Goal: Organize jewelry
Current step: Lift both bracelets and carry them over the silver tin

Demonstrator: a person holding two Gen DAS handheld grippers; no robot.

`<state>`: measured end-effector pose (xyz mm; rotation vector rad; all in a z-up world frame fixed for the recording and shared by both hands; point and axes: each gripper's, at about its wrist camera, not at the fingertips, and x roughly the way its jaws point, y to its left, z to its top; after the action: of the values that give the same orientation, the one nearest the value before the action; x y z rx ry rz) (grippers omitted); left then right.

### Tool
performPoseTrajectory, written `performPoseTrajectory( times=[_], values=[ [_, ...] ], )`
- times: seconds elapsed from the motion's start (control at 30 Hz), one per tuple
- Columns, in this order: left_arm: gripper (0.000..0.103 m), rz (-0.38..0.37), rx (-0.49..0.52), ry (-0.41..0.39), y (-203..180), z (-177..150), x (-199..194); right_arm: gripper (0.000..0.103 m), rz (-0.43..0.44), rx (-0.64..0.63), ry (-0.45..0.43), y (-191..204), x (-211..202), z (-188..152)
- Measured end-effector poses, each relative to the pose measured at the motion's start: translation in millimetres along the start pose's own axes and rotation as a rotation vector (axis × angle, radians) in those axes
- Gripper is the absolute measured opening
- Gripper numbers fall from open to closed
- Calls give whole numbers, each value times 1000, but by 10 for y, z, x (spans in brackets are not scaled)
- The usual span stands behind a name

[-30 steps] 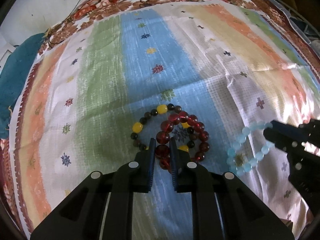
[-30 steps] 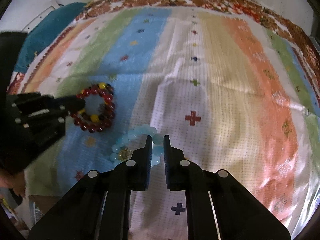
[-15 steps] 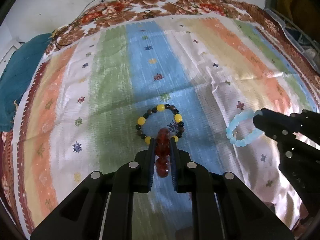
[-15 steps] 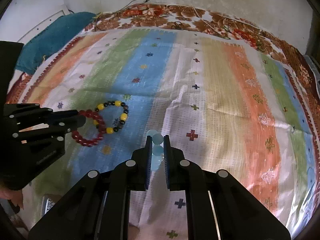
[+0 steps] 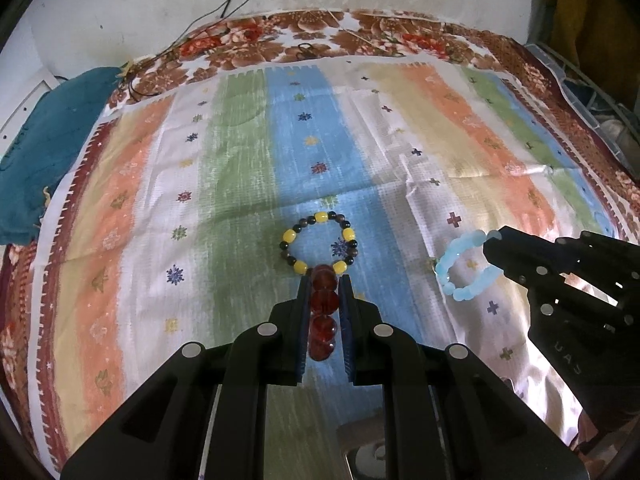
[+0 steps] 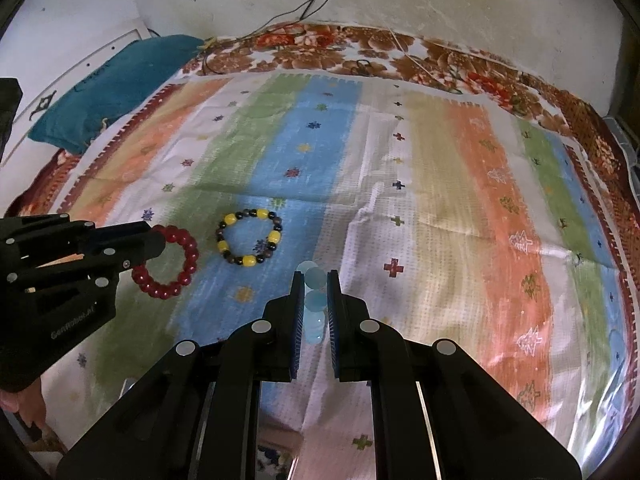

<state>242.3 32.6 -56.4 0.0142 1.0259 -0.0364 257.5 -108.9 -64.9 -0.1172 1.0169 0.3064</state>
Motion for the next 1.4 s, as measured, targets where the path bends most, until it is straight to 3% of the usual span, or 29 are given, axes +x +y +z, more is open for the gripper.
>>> performPoseTrajectory(
  times=[0.5,1.4],
  values=[
    [13,-15,-25,-45,-28,-158,-322,12,15,33,1,23,-221,-118],
    [13,-43,-33,-130,-226,-512,-908,12,49,23,-83,103,-770,-335]
  ],
)
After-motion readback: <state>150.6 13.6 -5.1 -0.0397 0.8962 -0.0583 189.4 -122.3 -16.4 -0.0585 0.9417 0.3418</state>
